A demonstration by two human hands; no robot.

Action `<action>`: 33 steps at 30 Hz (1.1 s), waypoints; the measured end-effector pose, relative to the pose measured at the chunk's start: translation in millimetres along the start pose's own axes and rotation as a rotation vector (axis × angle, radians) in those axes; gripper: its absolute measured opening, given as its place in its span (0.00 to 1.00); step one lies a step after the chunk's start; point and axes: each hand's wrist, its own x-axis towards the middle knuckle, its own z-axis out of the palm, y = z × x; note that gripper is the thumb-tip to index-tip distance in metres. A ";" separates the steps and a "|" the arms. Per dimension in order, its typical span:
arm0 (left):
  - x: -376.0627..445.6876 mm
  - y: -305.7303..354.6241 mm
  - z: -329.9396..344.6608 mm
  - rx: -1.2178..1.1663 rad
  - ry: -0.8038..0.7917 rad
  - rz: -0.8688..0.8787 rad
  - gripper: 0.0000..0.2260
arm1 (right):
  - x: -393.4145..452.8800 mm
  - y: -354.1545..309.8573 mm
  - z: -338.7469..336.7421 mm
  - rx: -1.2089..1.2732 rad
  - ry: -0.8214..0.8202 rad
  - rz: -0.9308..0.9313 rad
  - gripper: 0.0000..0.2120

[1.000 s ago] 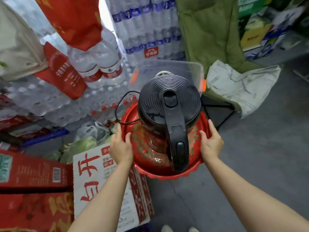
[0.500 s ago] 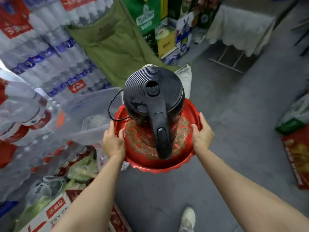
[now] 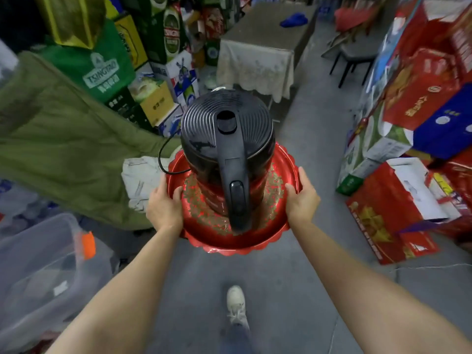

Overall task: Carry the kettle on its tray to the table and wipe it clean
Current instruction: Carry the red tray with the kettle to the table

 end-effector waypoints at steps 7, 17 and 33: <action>76.9 98.6 76.3 -0.032 -0.106 0.097 0.24 | 105.3 -12.2 -6.4 0.042 0.155 0.066 0.26; 169.0 226.8 189.8 0.049 -0.212 0.251 0.24 | 251.5 -8.7 -3.2 0.031 0.297 0.180 0.25; 294.5 448.1 377.3 -0.009 -0.281 0.259 0.22 | 541.4 -43.7 -31.2 -0.023 0.353 0.220 0.26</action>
